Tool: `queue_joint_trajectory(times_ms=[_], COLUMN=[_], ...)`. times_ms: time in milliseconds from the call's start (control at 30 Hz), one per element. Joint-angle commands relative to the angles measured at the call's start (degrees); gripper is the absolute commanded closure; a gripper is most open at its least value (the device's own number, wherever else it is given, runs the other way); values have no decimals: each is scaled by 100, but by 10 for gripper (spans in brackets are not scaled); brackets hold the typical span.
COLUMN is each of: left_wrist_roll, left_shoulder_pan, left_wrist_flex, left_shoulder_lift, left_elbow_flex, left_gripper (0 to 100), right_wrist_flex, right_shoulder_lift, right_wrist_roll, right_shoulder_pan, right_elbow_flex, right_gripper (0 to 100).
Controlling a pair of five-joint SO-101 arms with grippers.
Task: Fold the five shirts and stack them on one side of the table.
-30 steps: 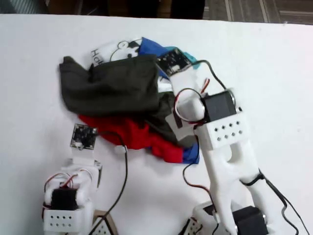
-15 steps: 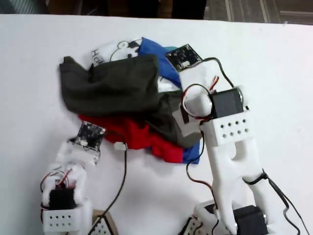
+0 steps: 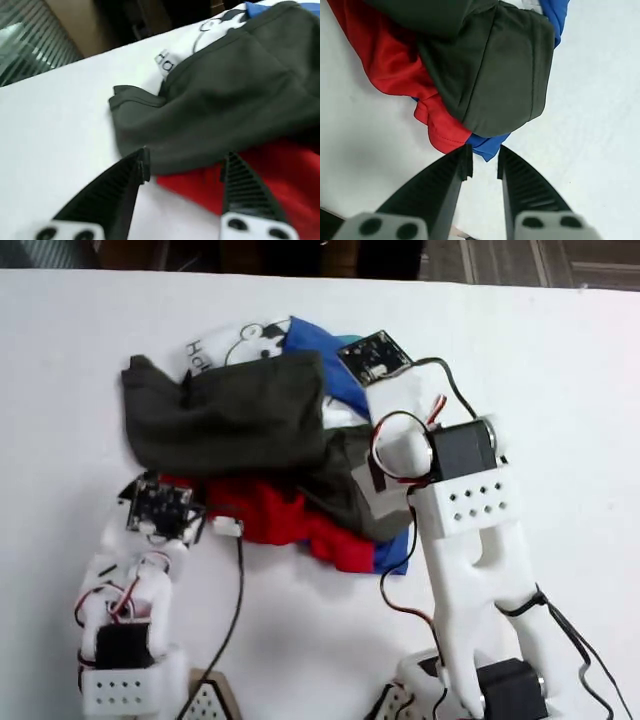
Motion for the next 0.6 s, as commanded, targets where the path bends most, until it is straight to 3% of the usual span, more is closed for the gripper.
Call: queue_joint_trajectory(times_ms=[0,200,333,567], left_wrist_roll=[325,1125,2391,2743], left_shoulder_pan=[193,853,1178,1442], left_wrist_flex=[-26,642,1354,2611], left_shoulder_lift=[1345,4440,6198,8818], left_elbow_flex=[-1042,-3266,-4769,-7697], left_gripper=[749,731,677,675], right_wrist_flex=[48,48,48,48], right_shoulder_lift=[-31,-31,-31,-31], right_wrist_roll=[-18,-18,-18,-18], right_shoulder_pan=[66,66,66,66], right_elbow_flex=[-246,-246,-246,-246], right_gripper=[907,907,907,907])
